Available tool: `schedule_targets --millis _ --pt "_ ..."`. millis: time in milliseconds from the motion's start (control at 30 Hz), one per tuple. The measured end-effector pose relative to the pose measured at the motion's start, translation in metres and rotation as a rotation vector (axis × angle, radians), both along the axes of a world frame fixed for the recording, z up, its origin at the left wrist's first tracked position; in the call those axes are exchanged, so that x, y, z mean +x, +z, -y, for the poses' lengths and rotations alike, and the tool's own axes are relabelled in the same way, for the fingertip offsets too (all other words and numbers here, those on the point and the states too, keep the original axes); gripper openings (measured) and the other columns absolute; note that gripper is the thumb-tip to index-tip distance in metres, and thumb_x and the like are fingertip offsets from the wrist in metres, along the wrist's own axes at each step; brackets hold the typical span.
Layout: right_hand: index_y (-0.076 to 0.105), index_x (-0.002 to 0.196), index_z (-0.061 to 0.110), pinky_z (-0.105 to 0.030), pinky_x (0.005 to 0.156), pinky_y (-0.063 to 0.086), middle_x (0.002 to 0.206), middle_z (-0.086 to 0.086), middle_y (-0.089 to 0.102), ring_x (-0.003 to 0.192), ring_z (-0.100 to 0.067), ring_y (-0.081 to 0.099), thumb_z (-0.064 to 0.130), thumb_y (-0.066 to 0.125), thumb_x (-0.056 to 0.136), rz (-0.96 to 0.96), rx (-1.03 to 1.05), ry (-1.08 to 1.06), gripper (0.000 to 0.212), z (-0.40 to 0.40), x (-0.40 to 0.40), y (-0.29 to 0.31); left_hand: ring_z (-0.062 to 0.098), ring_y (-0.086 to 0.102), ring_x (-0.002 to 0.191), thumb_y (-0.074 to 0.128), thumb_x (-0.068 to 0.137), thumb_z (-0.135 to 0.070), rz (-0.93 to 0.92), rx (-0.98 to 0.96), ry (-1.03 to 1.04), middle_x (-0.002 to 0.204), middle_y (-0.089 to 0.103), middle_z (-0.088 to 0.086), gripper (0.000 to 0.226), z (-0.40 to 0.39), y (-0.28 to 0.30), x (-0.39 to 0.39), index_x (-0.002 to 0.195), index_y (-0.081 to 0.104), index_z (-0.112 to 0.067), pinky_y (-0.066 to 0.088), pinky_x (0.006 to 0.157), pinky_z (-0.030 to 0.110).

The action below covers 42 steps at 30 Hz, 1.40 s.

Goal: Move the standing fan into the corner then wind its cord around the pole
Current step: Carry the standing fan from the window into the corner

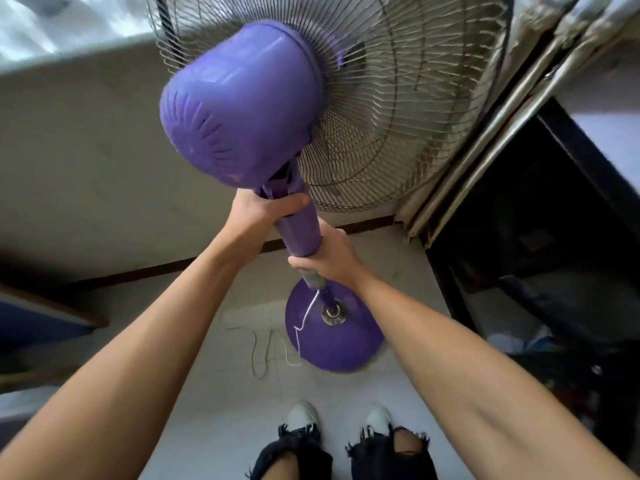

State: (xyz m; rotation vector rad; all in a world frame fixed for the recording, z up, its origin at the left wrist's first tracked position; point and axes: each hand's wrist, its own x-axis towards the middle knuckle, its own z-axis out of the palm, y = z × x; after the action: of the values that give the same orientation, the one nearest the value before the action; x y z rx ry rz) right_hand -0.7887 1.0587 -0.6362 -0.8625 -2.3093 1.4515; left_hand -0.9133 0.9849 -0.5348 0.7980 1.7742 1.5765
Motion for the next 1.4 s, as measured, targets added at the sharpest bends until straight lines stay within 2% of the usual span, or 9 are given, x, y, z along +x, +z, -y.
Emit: schedule_targets --millis 100,267,433,533,667,800,1000,1200,1400 --pt "0.062 0.101 0.014 -0.029 0.073 0.054 0.083 0.0 0.072 0.077 -0.02 0.066 0.029 0.085 0.066 0.034 0.035 0.048 0.044 0.019 0.001 0.046 0.026 0.067 0.094 0.083 0.058 -0.018 0.029 0.034 0.025 0.096 0.069 0.011 0.037 0.024 0.043 0.001 0.092 0.07 -0.02 0.055 0.089 0.049" --pt "0.064 0.119 0.019 -0.03 0.074 0.054 0.091 -0.001 0.075 0.08 -0.015 0.063 0.03 0.086 0.064 0.124 0.004 0.142 0.06 0.054 0.013 0.103 0.011 0.071 0.078 0.081 0.061 -0.012 0.068 -0.028 0.117 0.082 0.075 -0.004 0.029 0.078 0.1 0.023 0.087 0.073 -0.019 0.058 0.066 0.027" --pt "0.066 0.114 0.02 -0.026 0.069 0.052 0.086 0.004 0.072 0.076 -0.014 0.064 0.032 0.087 0.061 0.125 0.051 0.242 0.058 0.083 0.016 0.167 0.019 0.068 0.08 0.08 0.062 -0.011 0.055 -0.006 0.301 0.086 0.071 0.008 0.038 0.115 0.165 0.037 0.097 0.069 0.0 0.058 0.07 0.032" --pt "0.067 0.106 0.019 -0.023 0.062 0.05 0.082 0.004 0.071 0.07 -0.01 0.061 0.028 0.088 0.059 0.122 0.034 0.325 0.052 0.107 0.019 0.205 0.021 0.065 0.079 0.082 0.061 -0.015 0.067 0.033 0.433 0.084 0.069 0.01 0.036 0.149 0.205 0.051 0.093 0.07 -0.005 0.056 0.072 0.039" --pt "0.067 0.102 0.017 -0.011 0.048 0.045 0.078 0.001 0.072 0.053 0.002 0.059 0.026 0.087 0.058 0.132 0.042 0.491 0.05 0.145 0.018 0.251 0.022 0.064 0.09 0.084 0.061 -0.021 0.037 0.09 0.553 0.096 0.069 0.011 0.042 0.202 0.254 0.068 0.1 0.071 -0.013 0.055 0.09 0.051" --pt "0.066 0.096 0.02 -0.011 0.045 0.045 0.074 0.006 0.071 0.05 0.005 0.058 0.034 0.085 0.054 0.109 0.097 0.696 0.049 0.213 0.007 0.301 0.026 0.064 0.098 0.085 0.055 -0.028 0.069 0.127 0.755 0.103 0.069 0.013 0.066 0.285 0.302 0.088 0.115 0.068 -0.006 0.053 0.095 0.05" --pt "0.057 0.079 0.03 -0.007 0.042 0.036 0.068 0.014 0.063 0.051 0.007 0.056 0.045 0.085 0.048 0.078 0.217 0.964 0.044 0.322 -0.003 0.348 0.026 0.064 0.093 0.086 0.051 -0.028 0.111 0.188 1.006 0.098 0.07 0.015 0.055 0.405 0.344 0.124 0.101 0.073 -0.009 0.051 0.097 0.054" --pt "0.056 0.073 0.033 -0.007 0.042 0.037 0.067 0.017 0.062 0.055 0.004 0.055 0.051 0.084 0.047 0.037 0.307 1.249 0.043 0.467 0.028 0.379 0.024 0.063 0.095 0.079 0.065 -0.004 0.071 0.313 1.265 0.105 0.066 0.015 0.053 0.545 0.369 0.199 0.114 0.064 0.004 0.055 0.085 0.035" --pt "0.057 0.08 0.036 -0.007 0.045 0.035 0.07 0.022 0.059 0.061 0.006 0.054 0.052 0.083 0.047 0.004 0.325 1.497 0.045 0.601 0.081 0.396 0.024 0.062 0.098 0.074 0.079 0.004 0.051 0.34 1.528 0.105 0.066 0.015 0.03 0.666 0.378 0.281 0.105 0.066 -0.006 0.048 0.103 0.049"
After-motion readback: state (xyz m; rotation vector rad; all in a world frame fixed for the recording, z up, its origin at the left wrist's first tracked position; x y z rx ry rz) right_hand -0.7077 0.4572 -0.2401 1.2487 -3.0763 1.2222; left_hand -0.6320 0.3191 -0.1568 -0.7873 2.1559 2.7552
